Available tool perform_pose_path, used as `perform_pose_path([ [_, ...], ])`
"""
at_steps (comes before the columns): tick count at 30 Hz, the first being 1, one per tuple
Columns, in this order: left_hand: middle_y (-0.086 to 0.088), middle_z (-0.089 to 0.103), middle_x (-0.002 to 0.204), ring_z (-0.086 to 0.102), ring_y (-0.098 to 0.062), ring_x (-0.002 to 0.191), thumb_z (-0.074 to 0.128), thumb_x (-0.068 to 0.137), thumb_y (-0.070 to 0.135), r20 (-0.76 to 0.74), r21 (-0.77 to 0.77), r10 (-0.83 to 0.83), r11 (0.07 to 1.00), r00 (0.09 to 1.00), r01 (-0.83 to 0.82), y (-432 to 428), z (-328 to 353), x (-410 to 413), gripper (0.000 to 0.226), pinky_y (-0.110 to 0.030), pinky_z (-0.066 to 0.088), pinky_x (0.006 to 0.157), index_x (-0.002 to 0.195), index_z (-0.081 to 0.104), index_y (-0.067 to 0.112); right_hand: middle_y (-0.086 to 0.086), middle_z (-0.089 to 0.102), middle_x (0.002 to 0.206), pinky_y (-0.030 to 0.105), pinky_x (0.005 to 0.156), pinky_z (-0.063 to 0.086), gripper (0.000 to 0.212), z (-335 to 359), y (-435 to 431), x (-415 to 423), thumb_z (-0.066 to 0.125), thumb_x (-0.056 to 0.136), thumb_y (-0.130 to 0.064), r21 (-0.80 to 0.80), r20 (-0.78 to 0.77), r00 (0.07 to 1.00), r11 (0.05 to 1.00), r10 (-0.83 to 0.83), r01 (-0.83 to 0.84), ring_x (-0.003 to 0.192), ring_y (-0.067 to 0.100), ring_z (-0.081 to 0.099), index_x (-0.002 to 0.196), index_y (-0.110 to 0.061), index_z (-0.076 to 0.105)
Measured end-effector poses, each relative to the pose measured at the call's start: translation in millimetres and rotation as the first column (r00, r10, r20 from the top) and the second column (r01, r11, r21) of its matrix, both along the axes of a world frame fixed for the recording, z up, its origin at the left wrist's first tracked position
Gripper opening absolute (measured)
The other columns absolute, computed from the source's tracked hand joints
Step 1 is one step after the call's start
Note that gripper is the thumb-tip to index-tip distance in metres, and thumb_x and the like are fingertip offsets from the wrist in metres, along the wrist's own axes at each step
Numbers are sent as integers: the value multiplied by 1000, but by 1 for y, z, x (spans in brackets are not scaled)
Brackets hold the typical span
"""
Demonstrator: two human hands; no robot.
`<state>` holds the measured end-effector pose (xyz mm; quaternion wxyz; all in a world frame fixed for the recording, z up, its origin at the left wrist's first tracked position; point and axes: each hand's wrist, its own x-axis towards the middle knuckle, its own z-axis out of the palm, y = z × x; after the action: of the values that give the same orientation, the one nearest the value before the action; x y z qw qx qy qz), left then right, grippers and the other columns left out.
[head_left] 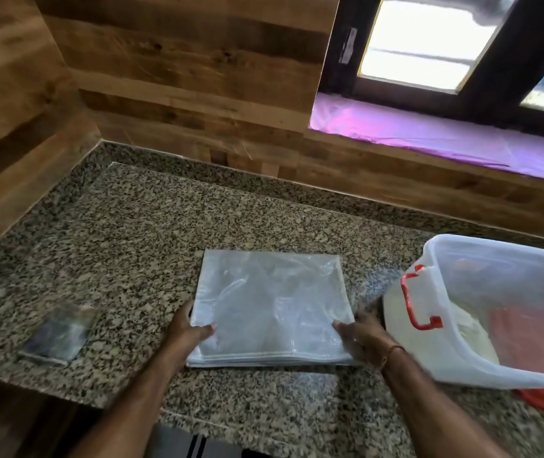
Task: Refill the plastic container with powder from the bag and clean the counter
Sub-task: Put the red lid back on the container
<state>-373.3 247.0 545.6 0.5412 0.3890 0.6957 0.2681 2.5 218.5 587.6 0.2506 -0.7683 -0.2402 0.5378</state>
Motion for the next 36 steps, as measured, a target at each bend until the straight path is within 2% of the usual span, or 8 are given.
perform_pose_path([
  [6, -15, 66, 126, 64, -35, 113, 90, 75, 16, -327, 127, 45, 992, 944, -3, -15, 14, 16, 68, -37, 49, 83, 134, 55, 13, -6, 72, 82, 36, 74, 61, 25, 12, -11, -10, 86, 72, -34, 41, 422, 887, 974, 187, -224, 80, 19, 72, 76, -26, 63],
  [9, -17, 68, 125, 66, -37, 106, 90, 75, 20, -472, 156, 24, 986, 881, 57, -21, 19, 22, 74, -37, 51, 79, 139, 52, 19, 1, 75, 93, 33, 72, 59, 26, 15, -16, -8, 85, 74, -35, 0, 489, 828, 949, 274, -314, 83, 21, 72, 77, -28, 59],
  [14, -21, 50, 139, 53, -44, 121, 87, 76, 30, -646, 101, 21, 993, 763, 58, -25, 32, 37, 89, -52, 49, 95, 149, 39, 17, 10, 71, 110, 40, 80, 58, 31, 20, -22, -6, 76, 80, -23, 62, 605, 752, 925, 264, -375, 94, 29, 67, 102, -15, 56],
  [19, -17, 43, 150, 44, -40, 134, 80, 83, 40, -627, 267, 47, 951, 778, 158, -6, 92, 92, 86, -57, 41, 103, 153, 35, 19, 8, 54, 132, 35, 94, 49, 58, 55, -11, -16, 74, 87, -32, 320, 594, 786, 847, 170, -425, 117, 25, 57, 137, -15, 50],
  [25, -12, 47, 148, 45, -35, 133, 72, 87, 51, -589, 510, 37, 792, 807, 337, 7, 170, 190, 79, -51, 43, 100, 153, 37, 25, 1, 57, 124, 36, 89, 59, 46, 142, -10, 5, 74, 90, -32, 707, 415, 909, 618, 33, -345, 104, 12, 65, 131, -20, 55],
  [30, -9, 51, 148, 47, -33, 135, 72, 86, 54, -579, 637, 23, 637, 815, 435, -5, 218, 302, 73, -51, 42, 107, 147, 45, 25, 2, 64, 122, 19, 80, 57, 41, 210, -40, 106, 76, 90, -23, 881, 318, 941, 404, -117, -247, 99, 8, 69, 127, -17, 59],
  [33, -6, 49, 150, 44, -30, 137, 72, 86, 51, -551, 672, -11, 587, 834, 451, -26, 230, 385, 71, -52, 41, 110, 147, 46, 27, -2, 63, 126, 15, 90, 51, 42, 219, -66, 203, 75, 91, -26, 880, 352, 905, 416, -240, -231, 108, 8, 65, 129, -19, 60],
  [36, -3, 48, 153, 43, -26, 141, 70, 86, 55, -554, 662, -79, 561, 829, 496, -50, 228, 474, 72, -51, 39, 113, 149, 45, 29, 1, 64, 123, 22, 86, 51, 41, 199, -86, 302, 75, 90, -29, 848, 375, 852, 506, -366, -156, 99, 12, 64, 127, -18, 61],
])
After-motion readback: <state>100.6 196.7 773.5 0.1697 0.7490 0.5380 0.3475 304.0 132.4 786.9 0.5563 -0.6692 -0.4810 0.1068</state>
